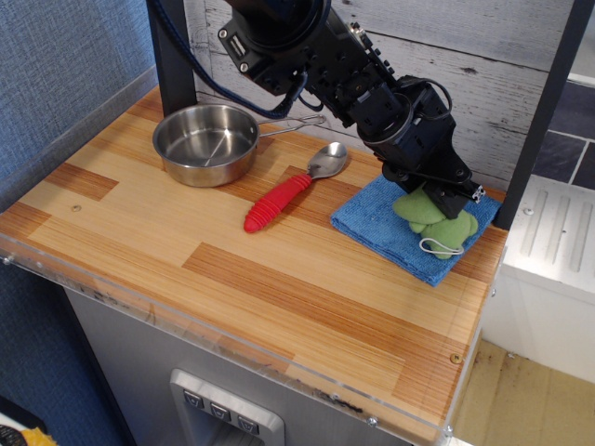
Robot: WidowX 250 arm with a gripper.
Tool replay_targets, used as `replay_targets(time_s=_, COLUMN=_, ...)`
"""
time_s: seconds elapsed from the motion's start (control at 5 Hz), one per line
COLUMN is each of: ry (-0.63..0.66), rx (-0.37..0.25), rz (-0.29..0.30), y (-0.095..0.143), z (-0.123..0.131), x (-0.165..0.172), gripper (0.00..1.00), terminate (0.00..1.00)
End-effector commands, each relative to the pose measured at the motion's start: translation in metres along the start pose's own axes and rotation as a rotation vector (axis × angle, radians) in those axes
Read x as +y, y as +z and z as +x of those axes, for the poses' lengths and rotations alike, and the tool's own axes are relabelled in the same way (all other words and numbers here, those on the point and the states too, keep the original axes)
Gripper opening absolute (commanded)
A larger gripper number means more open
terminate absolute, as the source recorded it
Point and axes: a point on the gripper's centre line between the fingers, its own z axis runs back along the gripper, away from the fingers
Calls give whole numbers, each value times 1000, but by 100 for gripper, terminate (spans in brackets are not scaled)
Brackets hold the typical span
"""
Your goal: Move green bear to lower left corner
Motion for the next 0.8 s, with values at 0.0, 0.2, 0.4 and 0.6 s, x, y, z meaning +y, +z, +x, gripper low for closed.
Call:
replay_targets(time_s=0.0, ry=-55, rx=-92, rz=-17, y=26, z=22, x=-4, gripper=0, terminate=0)
replay_targets(time_s=0.2, ry=-99, rx=-129, rz=22, y=51, z=26, x=-1, gripper=0, terminate=0)
replay_targets(time_s=0.4, ry=-119, rx=-94, rz=99, y=79, z=21, x=3, gripper=0, terminate=0)
replay_targets(time_s=0.6, ry=-103, rx=-38, rz=223, y=119, z=-4, x=22, gripper=0, terminate=0)
